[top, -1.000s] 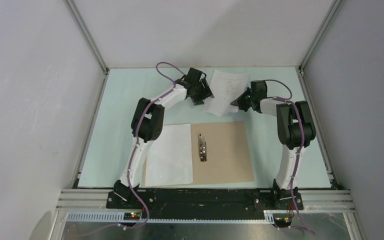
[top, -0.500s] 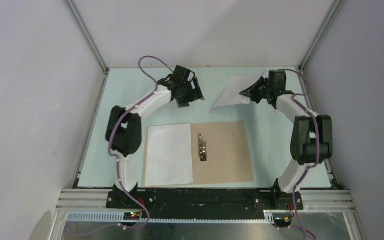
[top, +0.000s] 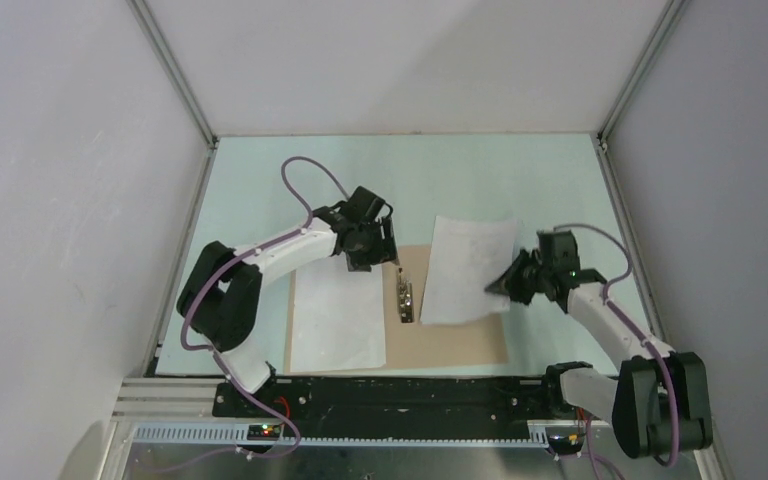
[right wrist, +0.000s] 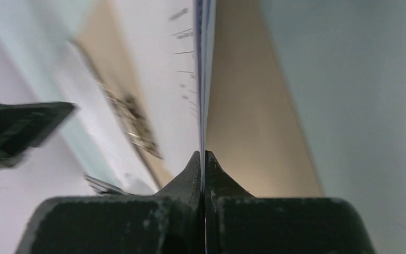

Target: Put the files into the folder

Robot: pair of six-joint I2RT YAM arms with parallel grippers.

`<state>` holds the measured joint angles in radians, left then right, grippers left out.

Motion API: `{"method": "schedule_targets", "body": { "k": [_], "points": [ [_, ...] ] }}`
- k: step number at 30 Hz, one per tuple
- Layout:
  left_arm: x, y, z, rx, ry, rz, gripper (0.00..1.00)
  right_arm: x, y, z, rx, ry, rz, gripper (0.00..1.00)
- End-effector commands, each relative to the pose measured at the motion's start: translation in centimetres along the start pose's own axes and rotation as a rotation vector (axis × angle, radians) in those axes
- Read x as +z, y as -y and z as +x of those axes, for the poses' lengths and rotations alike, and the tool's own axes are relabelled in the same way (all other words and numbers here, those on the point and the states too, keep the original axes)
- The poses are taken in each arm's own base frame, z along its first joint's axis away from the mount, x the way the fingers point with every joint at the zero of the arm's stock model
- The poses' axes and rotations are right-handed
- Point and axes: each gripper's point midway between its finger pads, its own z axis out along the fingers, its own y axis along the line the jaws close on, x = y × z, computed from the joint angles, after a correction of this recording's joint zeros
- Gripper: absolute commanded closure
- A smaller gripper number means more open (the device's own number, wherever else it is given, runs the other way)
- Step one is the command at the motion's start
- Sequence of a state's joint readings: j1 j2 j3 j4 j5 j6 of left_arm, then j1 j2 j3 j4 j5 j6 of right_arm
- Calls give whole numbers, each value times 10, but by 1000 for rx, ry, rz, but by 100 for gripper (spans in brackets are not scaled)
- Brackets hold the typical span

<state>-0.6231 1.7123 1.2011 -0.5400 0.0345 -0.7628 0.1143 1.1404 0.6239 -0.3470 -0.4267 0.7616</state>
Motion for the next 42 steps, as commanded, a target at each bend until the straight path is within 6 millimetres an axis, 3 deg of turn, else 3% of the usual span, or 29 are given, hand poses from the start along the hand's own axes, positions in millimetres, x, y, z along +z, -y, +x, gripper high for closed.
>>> {"method": "schedule_targets", "body": {
  "k": [1,3,11,22,26,30,37,42],
  "points": [
    [-24,7,-5,-19,73,44,28,-6,59,36,-30,-14,192,100],
    [-23,1,5,-26,59,34,31,-9,71,43,-51,-13,249,100],
    [-24,-10,30,-18,37,27,41,0,81,59,-118,-51,331,100],
    [-11,-17,61,14,-17,5,44,25,51,75,-73,-171,187,100],
    [-3,-21,70,21,-40,-11,53,27,45,76,-67,-182,168,100],
    [2,-19,74,27,-49,-14,59,29,44,74,-46,-193,155,100],
    [8,-18,80,40,-66,-23,66,26,35,54,25,-170,87,100],
    [10,-18,82,46,-72,-26,71,31,25,59,37,-194,66,100]
  ]
}}
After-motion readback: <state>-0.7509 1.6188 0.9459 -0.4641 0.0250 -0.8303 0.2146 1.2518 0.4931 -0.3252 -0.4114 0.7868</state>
